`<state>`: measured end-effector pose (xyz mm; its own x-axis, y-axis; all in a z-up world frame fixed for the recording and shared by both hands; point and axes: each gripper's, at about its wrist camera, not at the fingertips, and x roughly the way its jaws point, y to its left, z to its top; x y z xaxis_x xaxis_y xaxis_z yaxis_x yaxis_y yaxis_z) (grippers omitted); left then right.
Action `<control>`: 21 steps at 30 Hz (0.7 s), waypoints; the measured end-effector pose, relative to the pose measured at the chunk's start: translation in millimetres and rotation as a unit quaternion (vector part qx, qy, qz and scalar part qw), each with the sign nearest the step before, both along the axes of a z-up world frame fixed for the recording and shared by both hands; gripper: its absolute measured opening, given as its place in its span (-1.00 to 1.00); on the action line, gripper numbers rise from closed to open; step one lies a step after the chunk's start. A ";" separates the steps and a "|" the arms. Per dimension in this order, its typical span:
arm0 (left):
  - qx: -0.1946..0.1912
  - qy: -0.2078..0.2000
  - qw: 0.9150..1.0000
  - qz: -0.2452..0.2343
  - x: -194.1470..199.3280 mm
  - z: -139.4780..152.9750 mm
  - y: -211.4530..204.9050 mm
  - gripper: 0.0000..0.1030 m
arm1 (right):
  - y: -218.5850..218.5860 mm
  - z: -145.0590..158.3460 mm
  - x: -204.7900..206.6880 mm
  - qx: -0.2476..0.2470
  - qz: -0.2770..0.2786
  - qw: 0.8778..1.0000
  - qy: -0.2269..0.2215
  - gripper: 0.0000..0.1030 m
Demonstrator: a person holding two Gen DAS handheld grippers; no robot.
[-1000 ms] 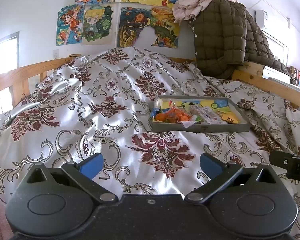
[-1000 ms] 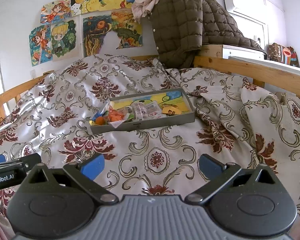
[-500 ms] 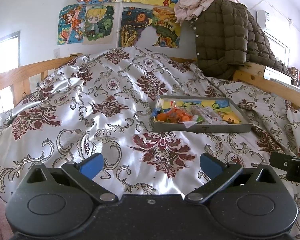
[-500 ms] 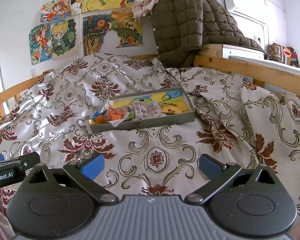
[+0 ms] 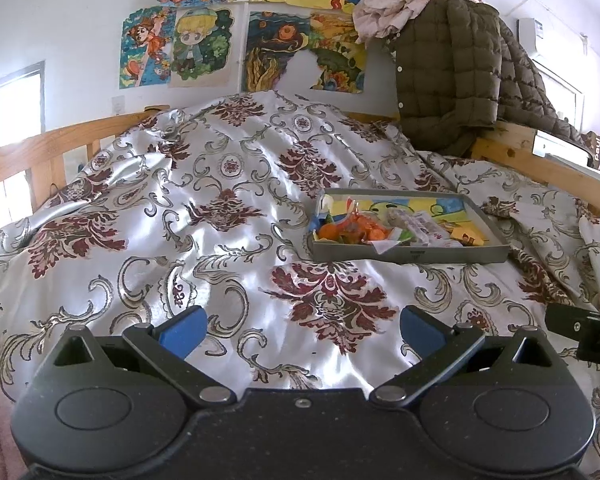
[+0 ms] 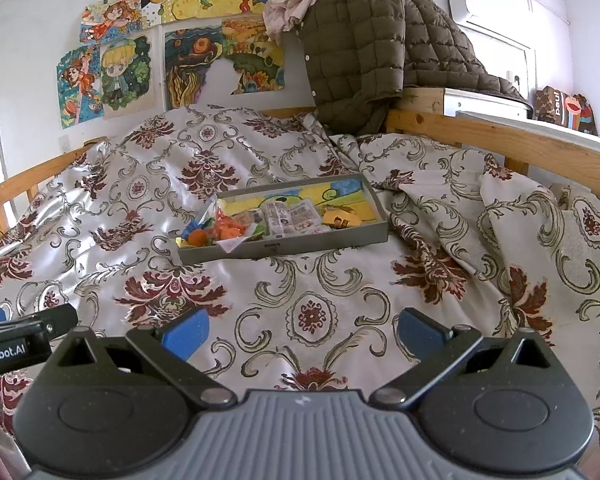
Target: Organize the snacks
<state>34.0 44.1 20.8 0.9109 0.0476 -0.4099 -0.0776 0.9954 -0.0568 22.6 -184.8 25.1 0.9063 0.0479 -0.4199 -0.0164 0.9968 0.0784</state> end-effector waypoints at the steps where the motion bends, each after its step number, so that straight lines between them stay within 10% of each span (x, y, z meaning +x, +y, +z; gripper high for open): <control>1: -0.001 0.000 1.000 0.000 0.0 0.1 0.3 0.99 | -0.7 -0.6 0.3 0.000 -0.001 1.000 0.000 1.00; 21: 0.009 0.015 1.000 0.009 1.3 0.8 -4.6 0.99 | -1.1 -0.9 0.5 -0.003 0.000 1.000 -0.001 1.00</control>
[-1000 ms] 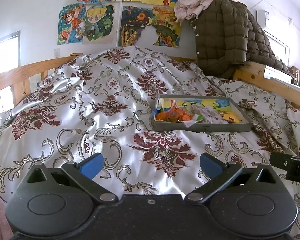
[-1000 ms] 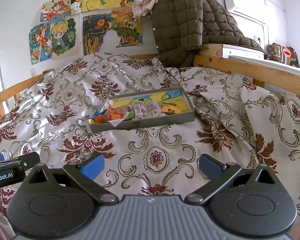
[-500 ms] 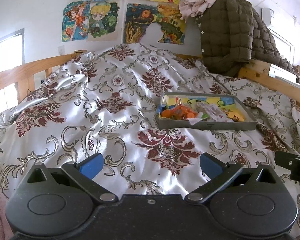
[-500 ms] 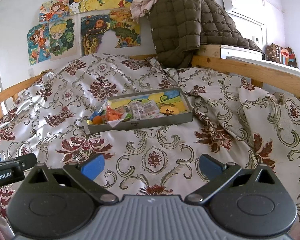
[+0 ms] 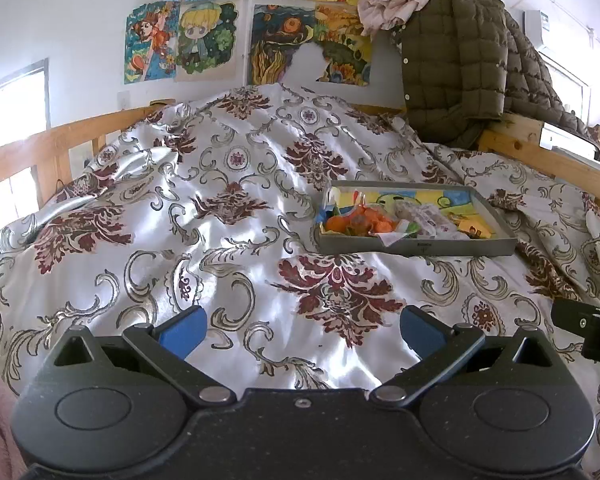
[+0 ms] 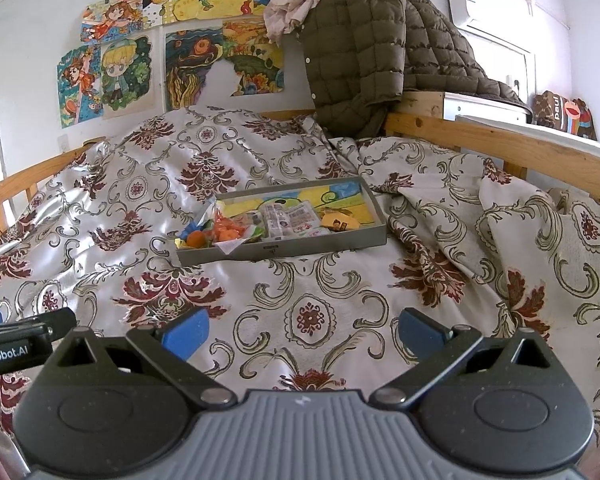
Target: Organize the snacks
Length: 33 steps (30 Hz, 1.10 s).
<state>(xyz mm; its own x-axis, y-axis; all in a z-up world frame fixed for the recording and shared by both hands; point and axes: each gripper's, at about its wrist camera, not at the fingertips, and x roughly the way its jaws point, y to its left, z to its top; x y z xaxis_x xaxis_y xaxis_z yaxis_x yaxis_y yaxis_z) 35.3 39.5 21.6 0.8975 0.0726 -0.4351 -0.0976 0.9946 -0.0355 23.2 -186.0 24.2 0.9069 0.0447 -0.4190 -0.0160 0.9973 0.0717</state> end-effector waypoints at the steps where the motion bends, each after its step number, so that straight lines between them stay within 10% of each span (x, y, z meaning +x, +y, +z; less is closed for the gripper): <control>1: 0.000 0.000 1.000 0.001 -0.2 -0.1 -0.3 0.99 | 0.2 0.3 0.0 -0.001 0.000 1.000 0.000 1.00; 33: 0.000 0.007 1.000 -0.001 0.9 -5.5 -2.4 0.99 | 1.5 0.6 -0.1 -0.002 0.000 1.000 0.001 1.00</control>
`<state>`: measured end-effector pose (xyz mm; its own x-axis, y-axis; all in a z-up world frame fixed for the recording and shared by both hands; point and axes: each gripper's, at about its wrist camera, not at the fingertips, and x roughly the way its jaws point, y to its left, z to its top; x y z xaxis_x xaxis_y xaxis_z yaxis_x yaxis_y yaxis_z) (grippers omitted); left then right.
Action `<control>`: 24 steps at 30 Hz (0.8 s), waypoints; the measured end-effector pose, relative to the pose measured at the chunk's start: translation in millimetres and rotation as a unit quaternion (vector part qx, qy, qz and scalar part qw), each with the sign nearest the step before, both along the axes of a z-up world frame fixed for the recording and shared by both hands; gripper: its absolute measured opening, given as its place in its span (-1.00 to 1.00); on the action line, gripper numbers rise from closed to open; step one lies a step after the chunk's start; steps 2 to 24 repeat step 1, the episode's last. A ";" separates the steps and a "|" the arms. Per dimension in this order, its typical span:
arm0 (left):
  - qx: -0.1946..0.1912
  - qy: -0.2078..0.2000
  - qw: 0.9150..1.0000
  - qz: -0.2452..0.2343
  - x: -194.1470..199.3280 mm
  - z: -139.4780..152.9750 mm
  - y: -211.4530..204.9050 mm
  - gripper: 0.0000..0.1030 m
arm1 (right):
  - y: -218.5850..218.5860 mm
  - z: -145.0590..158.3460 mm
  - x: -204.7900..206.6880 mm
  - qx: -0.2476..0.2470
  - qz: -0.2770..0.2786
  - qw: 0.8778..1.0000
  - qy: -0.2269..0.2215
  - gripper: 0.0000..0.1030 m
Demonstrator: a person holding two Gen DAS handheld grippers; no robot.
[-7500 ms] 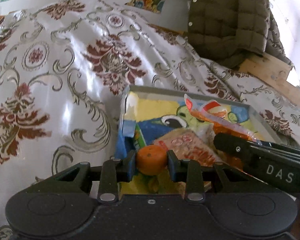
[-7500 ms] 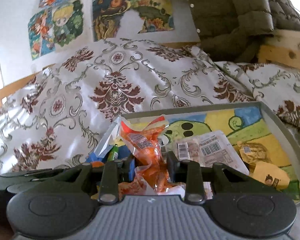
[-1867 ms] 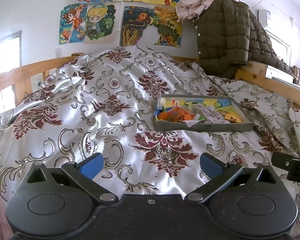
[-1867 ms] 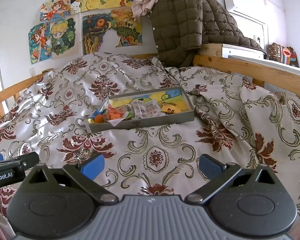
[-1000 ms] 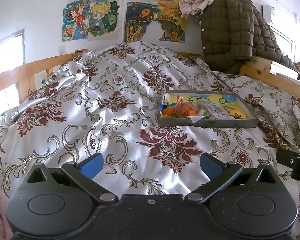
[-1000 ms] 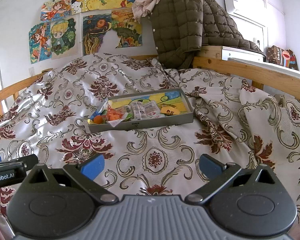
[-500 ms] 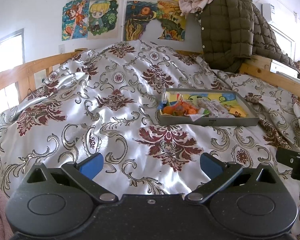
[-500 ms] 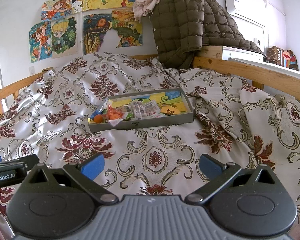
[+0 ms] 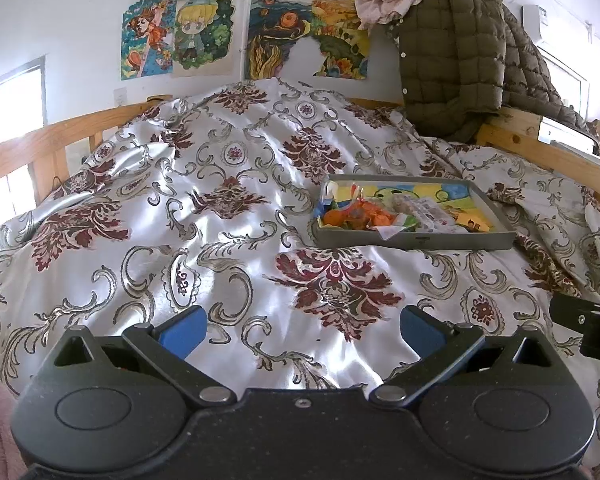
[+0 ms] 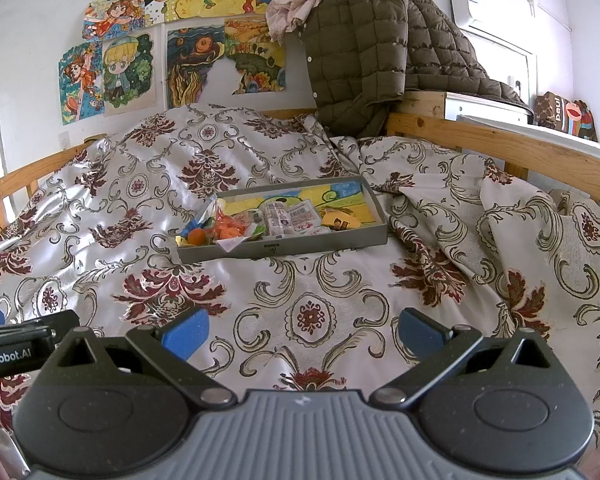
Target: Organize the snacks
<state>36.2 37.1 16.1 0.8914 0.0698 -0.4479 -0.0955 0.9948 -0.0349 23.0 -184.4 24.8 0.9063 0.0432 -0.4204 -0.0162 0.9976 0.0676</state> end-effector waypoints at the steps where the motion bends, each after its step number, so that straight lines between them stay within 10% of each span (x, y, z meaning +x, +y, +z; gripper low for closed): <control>1: 0.000 0.001 1.000 0.001 0.2 -0.5 -0.3 0.99 | -0.4 -0.2 0.1 0.000 0.000 1.000 0.000 1.00; 24: 0.000 0.001 1.000 0.001 0.2 -0.5 -0.3 0.99 | -0.4 -0.2 0.1 0.000 0.000 1.000 0.000 1.00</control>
